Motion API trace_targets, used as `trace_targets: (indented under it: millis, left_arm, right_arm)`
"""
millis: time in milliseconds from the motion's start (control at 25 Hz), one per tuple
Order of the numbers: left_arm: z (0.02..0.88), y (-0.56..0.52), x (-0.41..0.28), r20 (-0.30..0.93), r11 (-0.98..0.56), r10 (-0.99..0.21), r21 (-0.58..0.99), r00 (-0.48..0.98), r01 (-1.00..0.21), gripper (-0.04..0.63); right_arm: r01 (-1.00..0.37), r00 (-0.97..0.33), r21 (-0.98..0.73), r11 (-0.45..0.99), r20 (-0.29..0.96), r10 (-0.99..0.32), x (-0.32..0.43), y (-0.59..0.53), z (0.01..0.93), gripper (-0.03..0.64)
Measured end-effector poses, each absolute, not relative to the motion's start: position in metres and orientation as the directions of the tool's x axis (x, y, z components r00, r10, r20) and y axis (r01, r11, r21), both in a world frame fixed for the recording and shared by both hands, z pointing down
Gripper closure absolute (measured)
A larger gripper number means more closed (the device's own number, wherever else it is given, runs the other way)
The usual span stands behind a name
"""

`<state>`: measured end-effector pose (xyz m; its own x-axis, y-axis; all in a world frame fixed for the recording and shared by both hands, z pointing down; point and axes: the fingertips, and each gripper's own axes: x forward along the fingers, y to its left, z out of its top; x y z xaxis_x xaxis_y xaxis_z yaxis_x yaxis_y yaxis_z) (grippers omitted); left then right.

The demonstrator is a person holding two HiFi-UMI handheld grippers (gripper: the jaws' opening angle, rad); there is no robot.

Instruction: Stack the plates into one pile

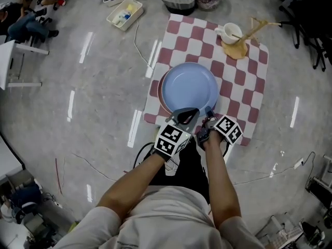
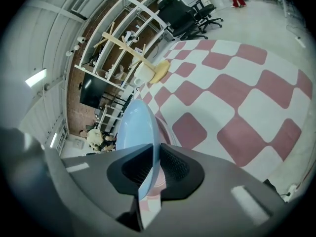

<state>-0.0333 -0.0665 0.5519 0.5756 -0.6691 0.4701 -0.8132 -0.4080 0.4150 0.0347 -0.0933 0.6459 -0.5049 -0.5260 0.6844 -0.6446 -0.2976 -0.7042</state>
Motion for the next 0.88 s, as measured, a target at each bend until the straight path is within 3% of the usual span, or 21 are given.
trace_targets:
  millis: [720,880]
  left_arm:
    - [0.566,-0.061,-0.075,0.490,-0.365,-0.682,0.416,0.543,-0.833,0.589]
    - [0.565,-0.065,-0.076,0.488,-0.363,-0.684,0.417,0.543,-0.833,0.589]
  right_arm:
    - [-0.655,-0.514,-0.686,-0.316,0.712,-0.479,0.008,-0.087,0.683,0.566]
    - [-0.744,-0.488,-0.615,-0.261,0.767,-0.417,0.006,-0.089,0.684,0.566]
